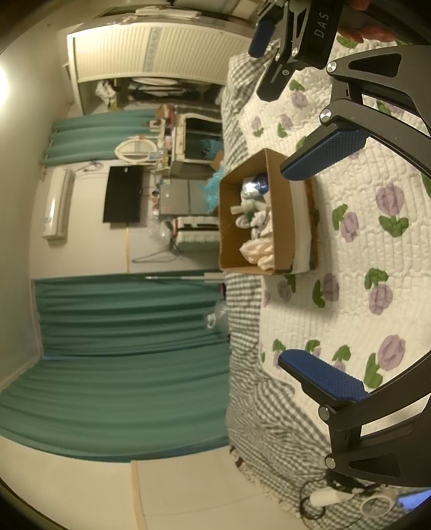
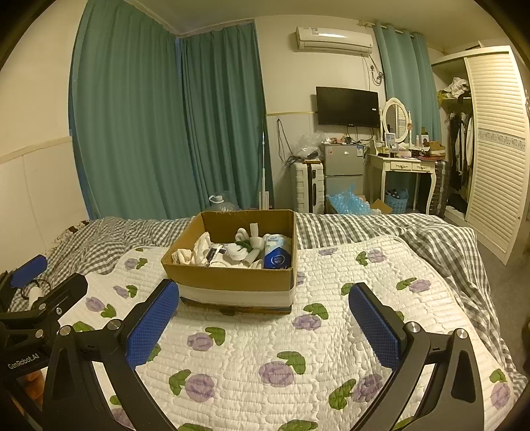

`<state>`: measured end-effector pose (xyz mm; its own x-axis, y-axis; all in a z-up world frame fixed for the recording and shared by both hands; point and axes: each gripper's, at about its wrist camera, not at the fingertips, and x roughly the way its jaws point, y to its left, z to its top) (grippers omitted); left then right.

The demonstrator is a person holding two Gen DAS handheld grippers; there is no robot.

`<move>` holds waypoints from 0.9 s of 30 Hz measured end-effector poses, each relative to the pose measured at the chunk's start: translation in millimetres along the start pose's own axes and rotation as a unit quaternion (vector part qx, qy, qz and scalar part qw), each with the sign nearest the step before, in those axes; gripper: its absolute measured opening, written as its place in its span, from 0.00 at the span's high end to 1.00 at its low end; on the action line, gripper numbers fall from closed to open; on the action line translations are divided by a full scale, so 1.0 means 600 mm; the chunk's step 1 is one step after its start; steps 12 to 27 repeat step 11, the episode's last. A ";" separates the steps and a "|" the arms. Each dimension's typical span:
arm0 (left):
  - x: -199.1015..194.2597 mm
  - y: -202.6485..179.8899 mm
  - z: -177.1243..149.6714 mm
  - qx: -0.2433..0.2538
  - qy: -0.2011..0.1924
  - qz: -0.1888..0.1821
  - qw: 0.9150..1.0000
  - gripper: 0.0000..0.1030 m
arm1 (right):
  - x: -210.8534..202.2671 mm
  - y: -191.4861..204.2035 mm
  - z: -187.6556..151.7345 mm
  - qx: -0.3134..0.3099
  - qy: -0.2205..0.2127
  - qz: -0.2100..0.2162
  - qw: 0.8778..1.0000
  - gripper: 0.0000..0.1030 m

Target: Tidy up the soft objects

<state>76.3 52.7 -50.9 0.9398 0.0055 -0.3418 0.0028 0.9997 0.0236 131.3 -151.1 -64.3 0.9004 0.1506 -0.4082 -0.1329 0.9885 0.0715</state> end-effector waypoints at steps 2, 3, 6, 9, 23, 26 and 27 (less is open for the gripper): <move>0.001 0.000 0.000 0.000 0.001 0.000 1.000 0.00 | 0.000 0.000 0.000 0.000 0.001 0.000 1.000 0.00; 0.000 0.000 0.000 -0.001 0.002 0.000 1.000 0.00 | 0.000 0.000 0.000 0.000 0.001 0.000 1.000 0.00; -0.001 0.000 -0.001 0.000 0.001 -0.002 1.000 0.00 | 0.000 -0.001 -0.001 0.002 0.000 0.000 1.000 0.00; -0.002 0.000 -0.003 0.003 -0.005 -0.005 1.000 0.00 | 0.001 -0.001 -0.001 0.004 0.001 -0.001 1.000 0.00; -0.003 -0.001 -0.003 0.007 -0.007 -0.006 1.000 0.00 | 0.001 -0.001 -0.001 0.003 0.001 -0.002 1.000 0.00; -0.003 -0.001 -0.003 0.007 -0.007 -0.006 1.000 0.00 | 0.001 -0.001 -0.001 0.003 0.001 -0.002 1.000 0.00; -0.003 -0.001 -0.003 0.007 -0.007 -0.006 1.000 0.00 | 0.001 -0.001 -0.001 0.003 0.001 -0.002 1.000 0.00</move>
